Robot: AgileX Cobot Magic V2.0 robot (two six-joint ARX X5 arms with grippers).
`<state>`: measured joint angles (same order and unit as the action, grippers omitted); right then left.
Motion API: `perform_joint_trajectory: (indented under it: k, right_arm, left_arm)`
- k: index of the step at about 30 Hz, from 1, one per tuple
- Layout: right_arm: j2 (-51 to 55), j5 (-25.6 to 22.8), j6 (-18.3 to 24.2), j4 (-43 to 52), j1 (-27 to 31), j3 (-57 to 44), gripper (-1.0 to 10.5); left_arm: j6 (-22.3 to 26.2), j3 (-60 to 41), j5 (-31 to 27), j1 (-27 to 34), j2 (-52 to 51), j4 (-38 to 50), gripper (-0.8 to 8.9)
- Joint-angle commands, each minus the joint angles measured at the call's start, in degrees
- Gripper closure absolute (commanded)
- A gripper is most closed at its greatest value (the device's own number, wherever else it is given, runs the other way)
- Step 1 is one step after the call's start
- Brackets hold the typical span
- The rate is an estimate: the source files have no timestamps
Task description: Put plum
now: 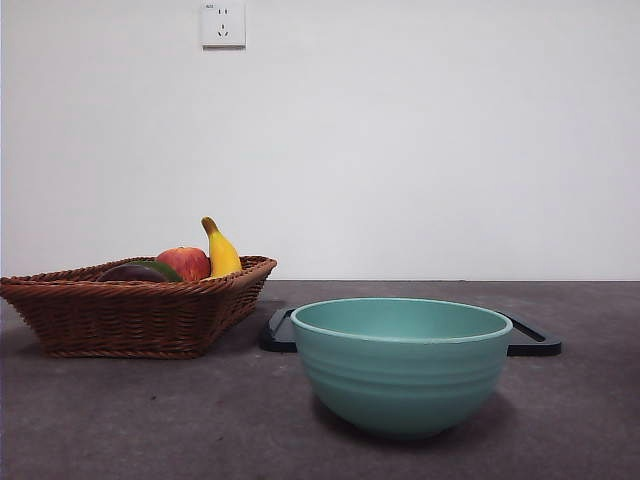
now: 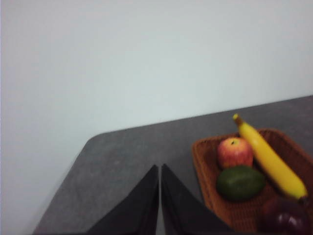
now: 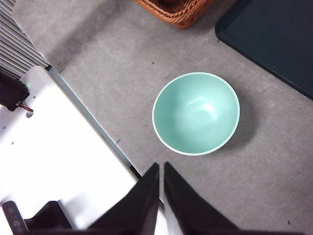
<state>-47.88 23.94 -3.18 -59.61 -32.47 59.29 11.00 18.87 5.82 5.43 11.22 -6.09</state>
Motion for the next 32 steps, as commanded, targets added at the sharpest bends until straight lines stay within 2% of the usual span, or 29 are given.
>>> perform_joint_trajectory:
  k: [1,11,19,23,32]
  right_arm:
    - [-0.33,0.07,0.63,0.48,-0.39,0.72,9.4]
    - [-0.31,0.07,0.63,0.48,-0.39,0.72,9.4]
    - [-0.31,0.07,0.63,0.48,-0.39,0.72,9.4]
    - [-0.31,0.07,0.63,0.5,-0.39,0.72,9.4]
    - [-0.31,0.07,0.63,0.48,-0.39,0.72,9.4]
  left_arm:
    - [-0.13,-3.63,-0.31,0.61,-2.21,1.57,8.07]
    - [-0.39,-13.38,-0.98,1.42,-9.6,0.94,8.07]
    - [-3.89,-18.29,-2.89,1.42,-11.06,0.59,8.07]
    - [-4.33,-18.25,-2.89,1.42,-11.06,-4.63,8.07]
    - [-4.66,-18.21,-2.86,1.42,-11.04,-4.61,8.07]
